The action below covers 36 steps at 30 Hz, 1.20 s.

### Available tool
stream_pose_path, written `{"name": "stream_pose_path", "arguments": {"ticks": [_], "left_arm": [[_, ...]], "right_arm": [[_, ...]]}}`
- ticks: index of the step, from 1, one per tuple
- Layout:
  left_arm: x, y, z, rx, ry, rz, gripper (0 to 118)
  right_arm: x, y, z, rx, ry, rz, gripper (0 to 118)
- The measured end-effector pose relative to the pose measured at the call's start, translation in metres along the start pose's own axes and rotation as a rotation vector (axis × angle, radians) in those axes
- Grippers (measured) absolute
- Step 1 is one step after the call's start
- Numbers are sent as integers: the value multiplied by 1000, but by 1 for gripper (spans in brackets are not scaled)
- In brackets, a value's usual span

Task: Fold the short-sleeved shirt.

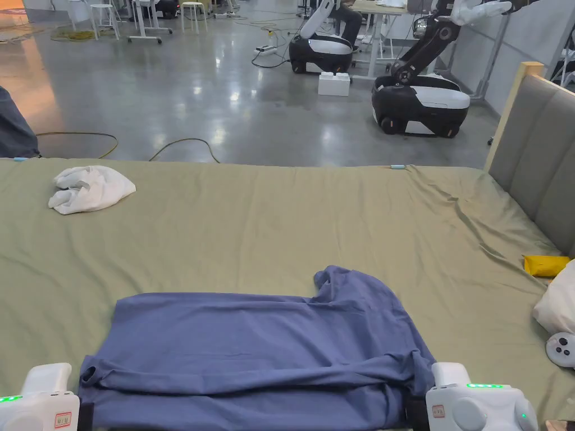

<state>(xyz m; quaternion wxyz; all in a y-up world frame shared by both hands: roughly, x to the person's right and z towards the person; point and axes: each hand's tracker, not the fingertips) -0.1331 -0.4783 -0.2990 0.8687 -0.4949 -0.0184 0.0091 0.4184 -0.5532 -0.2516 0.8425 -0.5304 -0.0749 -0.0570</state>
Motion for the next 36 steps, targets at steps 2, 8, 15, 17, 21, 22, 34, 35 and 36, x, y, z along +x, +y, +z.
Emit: {"name": "stream_pose_path", "arguments": {"ticks": [2, 8, 15, 17, 21, 22, 34, 35, 36], "left_arm": [[1, 0, 0, 7, 1, 1, 6], [5, 1, 14, 61, 3, 2, 6], [-4, 10, 48, 137, -22, 2, 6], [-10, 10, 61, 159, -20, 8, 6], [-27, 1, 86, 176, -17, 38, 5], [-31, -4, 91, 175, -14, 39, 6], [-56, -102, 64, -47, 19, 25, 6], [-57, -107, 56, -65, 32, 19, 6], [-58, -111, 50, -74, 43, 12, 6]], "right_arm": [[-4, -2, 5, 68, -24, 14, 57], [-15, -1, 22, 77, -7, 42, 5], [-7, 3, 90, 159, -12, 31, 4], [-6, 1, 112, 178, -10, 49, 4], [-6, -13, 143, 181, -37, 105, 4], [-5, -19, 148, 175, -34, 108, 4], [-16, -115, 116, -39, -37, 160, 4], [-16, -121, 109, -51, -44, 155, 4], [-14, -126, 102, -58, -41, 149, 4]]}}
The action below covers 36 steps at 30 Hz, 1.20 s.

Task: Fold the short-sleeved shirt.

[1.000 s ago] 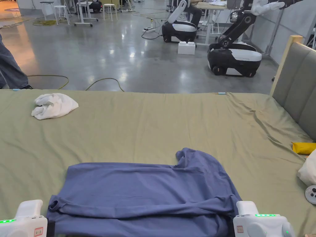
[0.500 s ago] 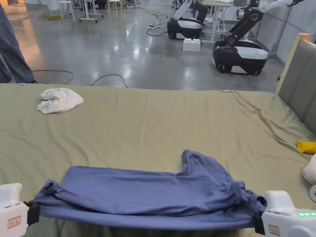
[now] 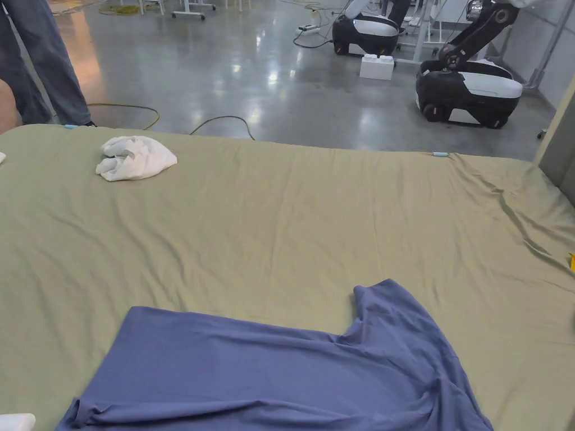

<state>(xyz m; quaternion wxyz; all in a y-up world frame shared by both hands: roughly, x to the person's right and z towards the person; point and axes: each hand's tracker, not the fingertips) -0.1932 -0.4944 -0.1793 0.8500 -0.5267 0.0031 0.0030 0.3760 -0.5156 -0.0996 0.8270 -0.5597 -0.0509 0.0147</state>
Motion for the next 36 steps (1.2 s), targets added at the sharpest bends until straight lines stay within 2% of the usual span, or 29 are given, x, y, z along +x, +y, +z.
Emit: {"name": "stream_pose_path", "arguments": {"ticks": [7, 9, 10, 11, 12, 13, 15, 22, 26, 28, 30, 31, 32, 33, 36], "left_arm": [[7, -7, -24, -22, 29, -30, 6], [10, -3, -21, -9, 29, -25, 6], [12, -1, -17, 6, 33, -23, 9], [15, 0, -10, 31, 39, -21, 17], [17, 3, -4, 62, 28, -17, 32], [19, 6, 2, 106, -2, -4, 40], [26, 15, 15, 163, -42, 28, 54], [71, 54, 55, 454, -107, -18, 55], [84, 67, 53, 606, -83, -46, 53], [98, 66, 64, 680, -84, -51, 44], [107, 67, 72, 735, -58, -62, 41], [109, 67, 70, 759, -54, -71, 34], [111, 66, 72, 779, -54, -78, 23], [112, 66, 74, 794, -57, -83, 13], [112, 64, 75, 826, -53, -85, 3]], "right_arm": [[-7, -9, -13, 21, -21, 0, 4], [-9, -6, -9, 28, -35, -10, 11], [-11, -4, -5, 38, -58, -9, 24], [-12, -1, 2, 70, -72, -7, 47], [-13, 2, 11, 120, -64, -16, 75], [-15, 7, 20, 166, -62, -26, 81], [-21, 17, 35, 257, -64, -39, 80], [-54, 57, 77, 691, -36, -86, 80], [-78, 76, 89, 842, -29, -100, 76], [-89, 81, 94, 906, -33, -101, 54], [-97, 85, 97, 949, -24, -95, 49], [-101, 86, 99, 972, -20, -99, 39], [-105, 88, 100, 991, -36, -102, 22], [-108, 89, 101, 1000, -34, -99, 9], [-115, 92, 103, 1038, -42, -112, 0]]}}
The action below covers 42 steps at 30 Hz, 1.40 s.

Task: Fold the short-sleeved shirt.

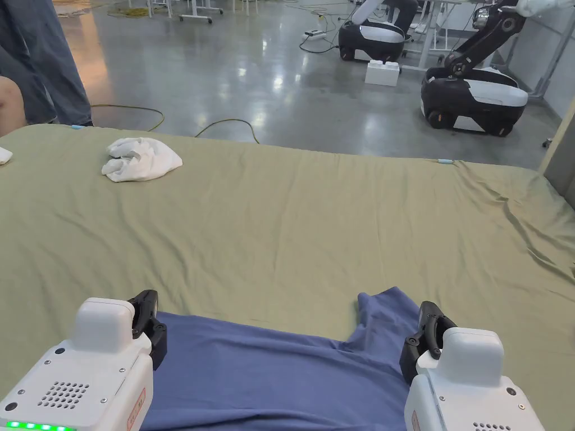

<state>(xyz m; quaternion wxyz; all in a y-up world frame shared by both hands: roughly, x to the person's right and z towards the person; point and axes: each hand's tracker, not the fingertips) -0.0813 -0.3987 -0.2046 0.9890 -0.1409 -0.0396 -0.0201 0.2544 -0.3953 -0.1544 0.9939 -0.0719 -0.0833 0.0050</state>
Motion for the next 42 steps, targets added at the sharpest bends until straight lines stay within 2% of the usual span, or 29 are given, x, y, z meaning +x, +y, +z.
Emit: {"name": "stream_pose_path", "arguments": {"ticks": [4, 11, 16, 17, 20, 21, 24, 29, 30, 32, 33, 37, 38, 39, 40, 42], "left_arm": [[-12, 8, -20, -88, 24, -11, 2], [-87, -10, -152, -515, 1, 109, 3], [-102, -26, -220, -704, 19, 96, 4], [-105, -31, -233, -758, 8, 117, 10], [-100, -41, -253, -852, -3, 154, 61], [-98, -44, -259, -883, -4, 151, 66], [-87, -51, -267, -952, 10, 91, 66], [-64, -41, -259, -881, 22, -9, 63], [-57, -40, -255, -859, -1, -34, 51], [-56, -40, -251, -847, -19, -62, 18], [-53, -39, -247, -845, -18, -61, 8], [-60, -31, -225, -773, -69, 11, 6], [-58, -27, -216, -746, -61, -9, 6], [-62, -25, -212, -724, -61, -27, 6], [-63, -23, -205, -710, -61, -24, 6], [-65, -15, -188, -663, -78, 11, 6]], "right_arm": [[-3, 2, -8, -6, 14, -1, 0], [5, -7, -31, -81, 14, 5, 0], [16, -19, -46, -152, -9, 12, 0], [19, -22, -49, -173, -21, 14, 0], [28, -30, -55, -215, -37, 5, 0], [30, -33, -57, -228, -47, 8, 0], [38, -39, -60, -260, -65, 12, 0], [48, -50, -69, -322, -87, 12, 0], [51, -53, -73, -336, -84, 6, 0], [55, -57, -85, -390, -83, 0, 0], [59, -60, -94, -427, -76, -7, 0], [80, -71, -138, -564, -86, -41, 0], [86, -74, -151, -611, -85, -41, 1], [92, -77, -164, -654, -75, -61, 4], [101, -84, -178, -680, -63, -77, 16], [114, -94, -205, -756, -44, -90, 55]]}}
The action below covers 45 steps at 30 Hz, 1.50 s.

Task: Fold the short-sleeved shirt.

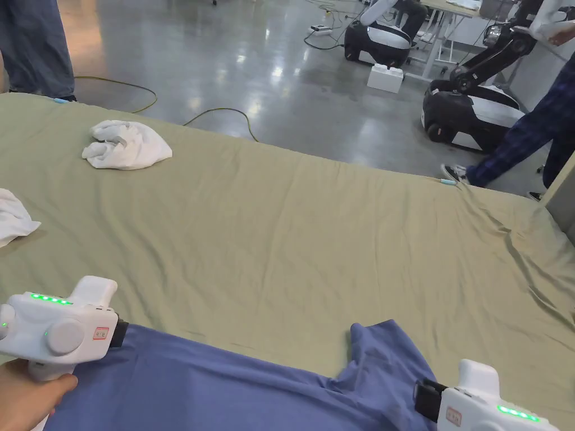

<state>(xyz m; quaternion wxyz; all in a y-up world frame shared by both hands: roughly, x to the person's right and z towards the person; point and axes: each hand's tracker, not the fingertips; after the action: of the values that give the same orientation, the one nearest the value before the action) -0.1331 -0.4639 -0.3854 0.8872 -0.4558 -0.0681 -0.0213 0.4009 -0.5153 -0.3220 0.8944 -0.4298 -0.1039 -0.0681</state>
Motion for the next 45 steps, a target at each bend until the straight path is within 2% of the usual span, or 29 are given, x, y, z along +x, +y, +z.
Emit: {"name": "stream_pose_path", "arguments": {"ticks": [1, 2, 5, 7, 8, 13, 14, 16, 17, 18, 22, 27, 32, 40, 45], "left_arm": [[-4, -2, 2, 13, 5, 13, 6], [-5, -4, 9, 31, 0, 14, 6], [-8, -12, 26, 70, -6, 29, 6], [-9, -18, 35, 101, -4, 37, 6], [-10, -21, 39, 103, -1, 33, 6], [-13, -33, 41, 102, 18, 71, 6], [-14, -34, 41, 101, 19, 72, 6], [-16, -34, 38, 94, 29, 71, 6], [-12, -35, 40, 92, 30, 70, 6], [-12, -35, 40, 94, 31, 73, 6], [-10, -32, 49, 113, 23, 81, 6], [-11, -29, 67, 138, 16, 49, 6], [-23, -38, 89, 166, -3, 50, 6], [-33, -91, 117, 156, -68, 53, 6], [-37, -133, 118, 89, -61, 50, 6]], "right_arm": [[3, 5, -13, -25, -4, 19, 75], [6, 8, -23, -67, 12, 21, 76], [14, 18, -55, -168, -4, 32, 76], [15, 19, -63, -227, 26, -21, 73], [16, 20, -67, -236, 16, -21, 72], [-1, 21, -51, -211, -25, 52, 65], [1, 22, -57, -210, -33, 68, 59], [1, 23, -55, -197, -17, 81, 30], [2, 23, -55, -209, 45, 65, 15], [4, 21, -55, -205, 19, 67, 2], [10, 18, -28, -120, 46, 45, 1], [20, 14, 40, -4, 69, 26, 1], [31, -4, 106, 59, 77, 66, 1], [34, -68, 168, 21, 65, 137, 1], [31, -117, 180, -96, 33, 187, 1]]}}
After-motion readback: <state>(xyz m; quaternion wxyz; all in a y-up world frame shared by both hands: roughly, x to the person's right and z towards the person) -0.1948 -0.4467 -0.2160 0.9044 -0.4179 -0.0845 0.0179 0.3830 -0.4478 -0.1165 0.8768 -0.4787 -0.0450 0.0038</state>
